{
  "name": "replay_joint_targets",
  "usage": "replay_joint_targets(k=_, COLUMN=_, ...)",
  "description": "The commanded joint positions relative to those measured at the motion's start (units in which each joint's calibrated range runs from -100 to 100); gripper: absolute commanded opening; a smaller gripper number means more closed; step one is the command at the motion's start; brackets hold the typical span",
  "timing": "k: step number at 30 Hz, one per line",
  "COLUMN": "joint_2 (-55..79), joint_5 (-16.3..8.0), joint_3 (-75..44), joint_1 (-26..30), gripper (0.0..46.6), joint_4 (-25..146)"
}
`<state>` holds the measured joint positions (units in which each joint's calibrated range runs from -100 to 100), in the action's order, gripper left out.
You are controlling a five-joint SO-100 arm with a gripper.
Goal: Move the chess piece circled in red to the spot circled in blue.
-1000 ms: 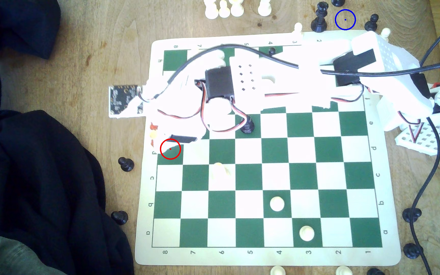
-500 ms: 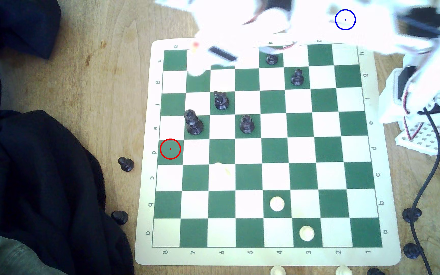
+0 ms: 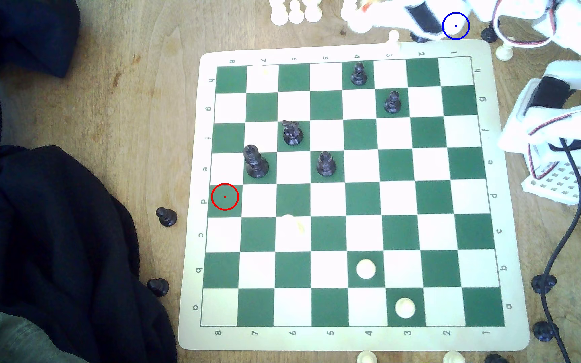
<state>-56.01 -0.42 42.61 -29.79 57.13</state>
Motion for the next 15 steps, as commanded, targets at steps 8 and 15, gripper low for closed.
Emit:
replay_joint_targets(k=8, joint_2=-12.41, joint_5=1.32, joint_3=15.41, joint_1=-16.08, gripper=0.4, joint_4=-4.96)
replay_joint_targets(k=15, joint_2=-14.28, joint_5=2.54, joint_3=21.03, joint_1=-22.26, gripper=0.4, joint_4=-5.29)
